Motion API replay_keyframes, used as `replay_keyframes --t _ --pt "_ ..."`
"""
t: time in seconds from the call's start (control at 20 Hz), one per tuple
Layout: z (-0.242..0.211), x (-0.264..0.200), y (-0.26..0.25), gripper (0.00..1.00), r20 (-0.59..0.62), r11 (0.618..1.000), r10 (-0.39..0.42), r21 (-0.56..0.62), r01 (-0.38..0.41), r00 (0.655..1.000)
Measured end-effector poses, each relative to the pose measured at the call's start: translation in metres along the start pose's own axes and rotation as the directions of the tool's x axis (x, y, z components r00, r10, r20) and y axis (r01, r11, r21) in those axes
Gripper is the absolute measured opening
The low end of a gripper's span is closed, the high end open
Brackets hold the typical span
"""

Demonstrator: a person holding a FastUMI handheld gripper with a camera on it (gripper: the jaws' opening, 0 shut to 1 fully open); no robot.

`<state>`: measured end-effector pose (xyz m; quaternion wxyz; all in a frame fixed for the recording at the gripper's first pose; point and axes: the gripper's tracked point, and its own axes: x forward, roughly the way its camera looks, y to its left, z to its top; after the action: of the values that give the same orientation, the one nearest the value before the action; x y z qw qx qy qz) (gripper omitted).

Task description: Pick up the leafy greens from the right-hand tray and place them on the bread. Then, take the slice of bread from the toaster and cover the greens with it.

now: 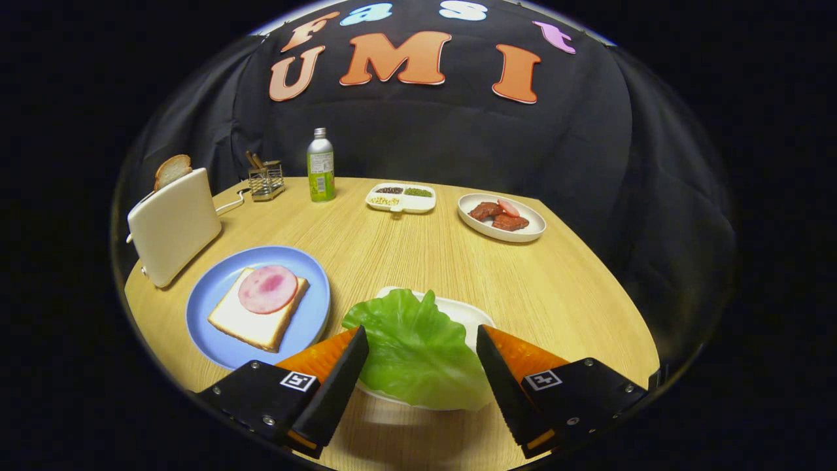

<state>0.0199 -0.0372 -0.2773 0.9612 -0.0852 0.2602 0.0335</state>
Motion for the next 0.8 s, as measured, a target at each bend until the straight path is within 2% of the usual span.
replay_keyframes --t 0.3,0.5,0.8 --pt "-0.014 0.005 0.004 0.98 -0.053 1.000 0.020 -0.011 -0.020 0.998" --pt "-0.025 0.009 0.005 0.92 -0.111 0.999 0.035 0.002 -0.035 0.993" --pt "-0.030 0.010 0.006 0.72 -0.139 0.999 0.042 0.015 -0.040 0.989"
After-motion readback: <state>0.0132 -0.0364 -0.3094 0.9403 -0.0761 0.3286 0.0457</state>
